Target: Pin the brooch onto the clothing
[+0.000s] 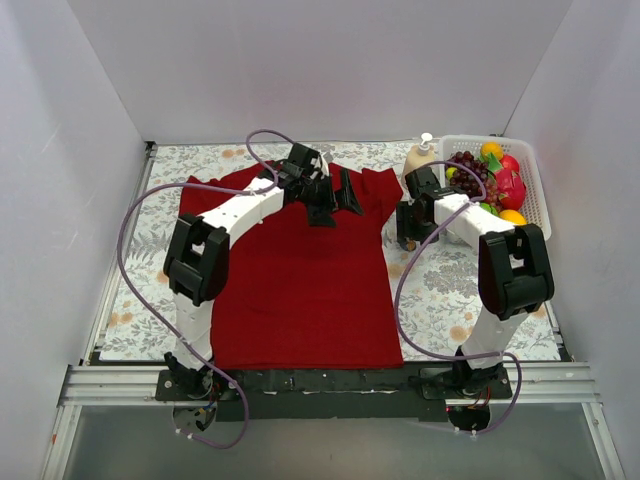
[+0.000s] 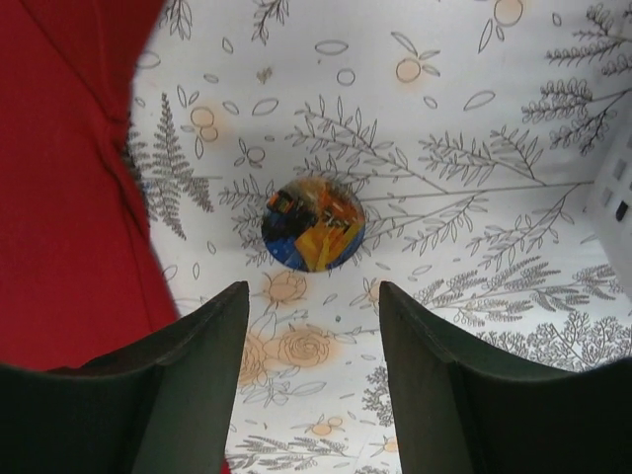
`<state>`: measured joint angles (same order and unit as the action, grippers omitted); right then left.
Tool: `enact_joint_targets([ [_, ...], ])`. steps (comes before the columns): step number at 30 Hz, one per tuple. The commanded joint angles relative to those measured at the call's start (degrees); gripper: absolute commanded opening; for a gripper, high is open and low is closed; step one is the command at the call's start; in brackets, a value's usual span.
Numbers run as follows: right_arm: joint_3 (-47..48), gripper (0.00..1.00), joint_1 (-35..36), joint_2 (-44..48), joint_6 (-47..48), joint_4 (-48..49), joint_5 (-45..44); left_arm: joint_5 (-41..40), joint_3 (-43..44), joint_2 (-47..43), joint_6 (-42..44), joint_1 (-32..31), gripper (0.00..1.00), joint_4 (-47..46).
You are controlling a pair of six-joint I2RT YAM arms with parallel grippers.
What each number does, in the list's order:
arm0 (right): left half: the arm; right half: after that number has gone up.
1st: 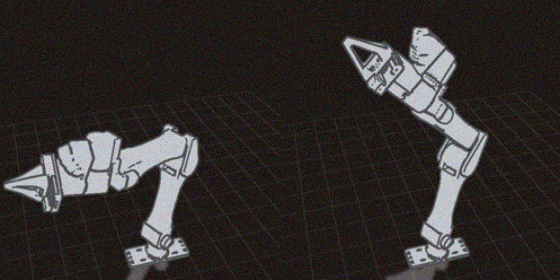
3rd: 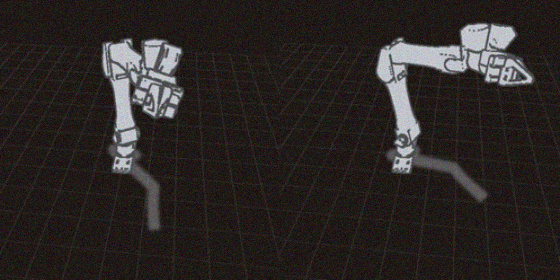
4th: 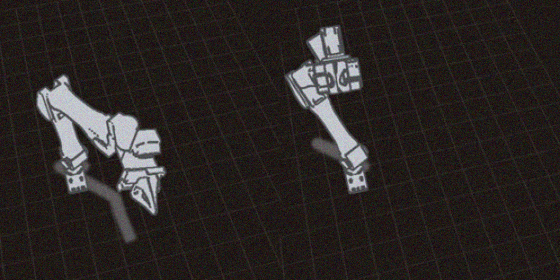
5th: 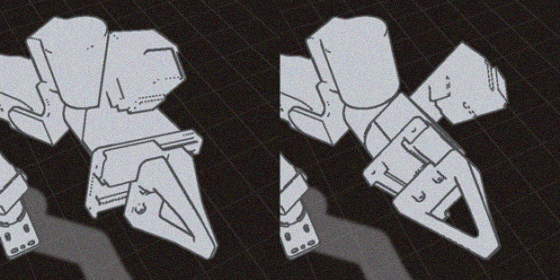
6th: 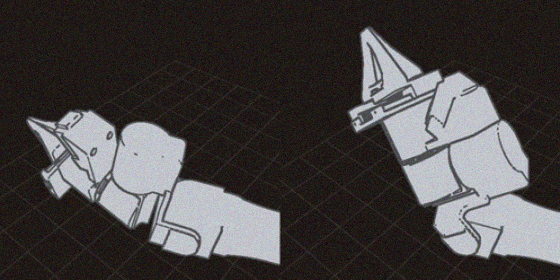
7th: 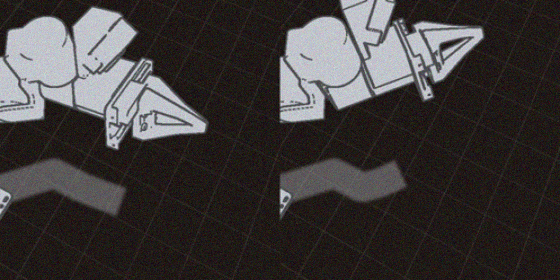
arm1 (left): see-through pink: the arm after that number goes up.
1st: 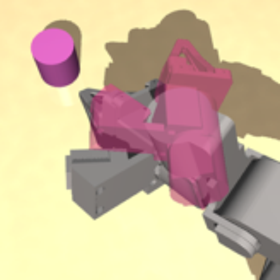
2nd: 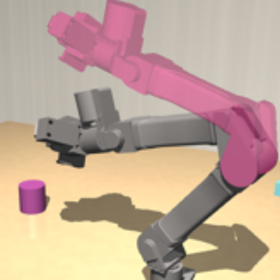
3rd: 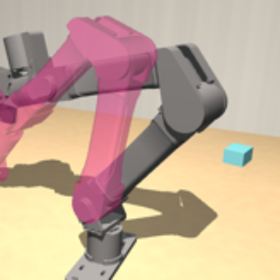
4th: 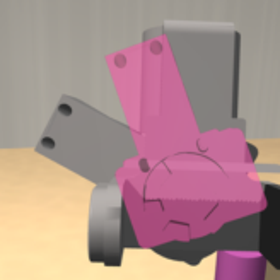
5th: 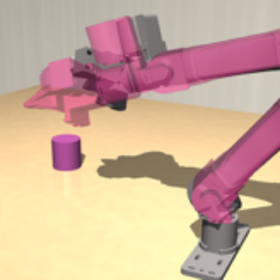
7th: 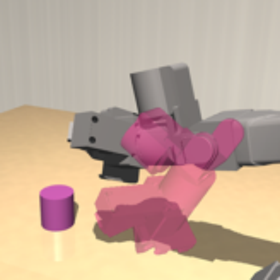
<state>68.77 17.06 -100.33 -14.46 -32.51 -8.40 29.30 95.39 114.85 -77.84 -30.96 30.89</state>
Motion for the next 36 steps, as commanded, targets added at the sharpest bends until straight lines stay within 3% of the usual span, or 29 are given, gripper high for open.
enact_joint_targets([
  [1, 2.77, 0.62, -0.89, -1.79, 0.05, 4.03, -0.13, 3.04, 2.34, 0.64, -1.78, -1.91, 0.98, -3.38],
  [5, 3.12, 0.55, -1.24, -3.81, 0.57, 5.09, 0.67, 4.45, 2.69, 2.31, -2.75, -2.53, 0.98, -4.79],
  [19, 1.63, 0.49, -3.0, -6.89, 1.54, 6.49, 7.26, 4.27, 1.99, 3.28, -2.84, -3.05, 0.97, -4.88],
  [22, 0.32, 0.4, -3.08, -6.28, 1.72, 7.11, 7.96, 4.01, 1.37, 3.1, -2.93, -3.05, 0.97, -5.06],
  [30, -1.62, 0.3, -3.08, -2.5, 1.54, 7.46, 10.86, 3.4, -0.82, 2.05, -3.28, -3.05, 0.97, -5.76],
  [32, -2.06, 0.18, -3.0, -1.28, 1.45, 7.81, 11.21, 3.4, -1.09, 1.87, -3.28, -3.05, 0.97, -6.02],
  [36, -2.24, 0.06, -3.08, 0.14, 1.1, 8.17, 12.27, 3.13, -1.79, 1.43, -3.28, -3.05, 0.97, -6.28],
])
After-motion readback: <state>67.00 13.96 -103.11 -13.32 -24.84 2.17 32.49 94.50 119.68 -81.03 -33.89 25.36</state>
